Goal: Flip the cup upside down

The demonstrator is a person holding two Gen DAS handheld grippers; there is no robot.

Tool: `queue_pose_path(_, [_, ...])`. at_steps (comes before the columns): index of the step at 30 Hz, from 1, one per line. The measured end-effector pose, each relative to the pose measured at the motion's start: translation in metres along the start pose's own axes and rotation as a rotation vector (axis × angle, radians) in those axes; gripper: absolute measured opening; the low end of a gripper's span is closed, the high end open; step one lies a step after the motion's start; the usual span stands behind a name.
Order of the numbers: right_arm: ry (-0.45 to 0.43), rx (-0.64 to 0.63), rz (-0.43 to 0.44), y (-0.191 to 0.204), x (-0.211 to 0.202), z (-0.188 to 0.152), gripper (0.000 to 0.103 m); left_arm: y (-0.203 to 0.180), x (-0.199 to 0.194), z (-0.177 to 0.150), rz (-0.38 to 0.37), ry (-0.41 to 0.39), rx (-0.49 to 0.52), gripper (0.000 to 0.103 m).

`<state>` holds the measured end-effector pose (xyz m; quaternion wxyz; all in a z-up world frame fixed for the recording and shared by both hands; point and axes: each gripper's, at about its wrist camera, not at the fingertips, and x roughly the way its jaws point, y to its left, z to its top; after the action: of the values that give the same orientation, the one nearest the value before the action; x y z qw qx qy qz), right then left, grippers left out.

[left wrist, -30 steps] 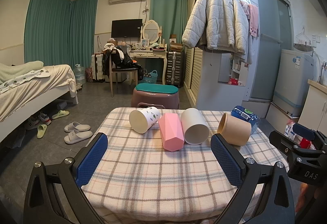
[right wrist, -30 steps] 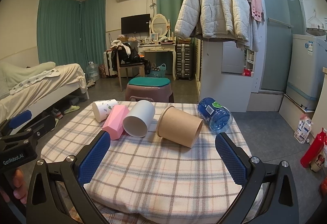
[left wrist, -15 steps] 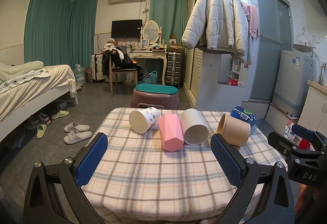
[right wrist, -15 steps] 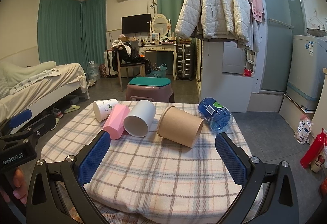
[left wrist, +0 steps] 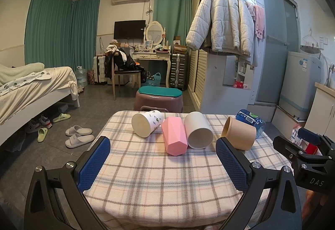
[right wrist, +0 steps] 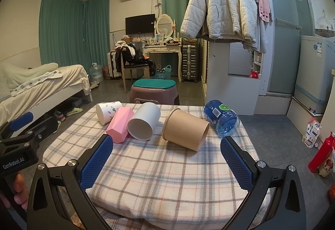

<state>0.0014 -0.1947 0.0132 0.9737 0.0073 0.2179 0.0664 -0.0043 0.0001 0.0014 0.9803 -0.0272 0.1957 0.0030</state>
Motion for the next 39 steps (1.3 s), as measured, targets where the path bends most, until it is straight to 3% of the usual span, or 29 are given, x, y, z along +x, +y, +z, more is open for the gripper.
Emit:
queue_pose_path(8, [0.011,0.019,0.018,-0.012,0.005,-0.001,0.103,-0.004,0.003,0.005,0.000,0.015,0.006,0.103])
queue_pose_path(12, [0.022,0.032,0.024,-0.028,0.011,-0.001,0.103,-0.026,0.010,0.009,-0.003,0.030,0.010,0.103])
queue_pose_path(20, [0.033,0.044,-0.005,-0.087,0.034,0.022,0.103,-0.059,0.046,0.016,0.012,0.075,0.037,0.103])
queue_pose_path(24, [0.042,0.016,-0.034,-0.122,0.060,0.044,0.103,-0.069,0.068,0.015,0.027,0.099,0.054,0.103])
queue_pose_path(29, [0.127,-0.032,-0.025,-0.158,0.112,0.062,0.103,-0.072,0.102,0.010,0.054,0.156,0.032,0.103])
queue_pose_path(39, [0.319,-0.007,0.075,-0.188,0.213,0.050,0.101,-0.084,0.156,0.007,0.111,0.208,0.036,0.103])
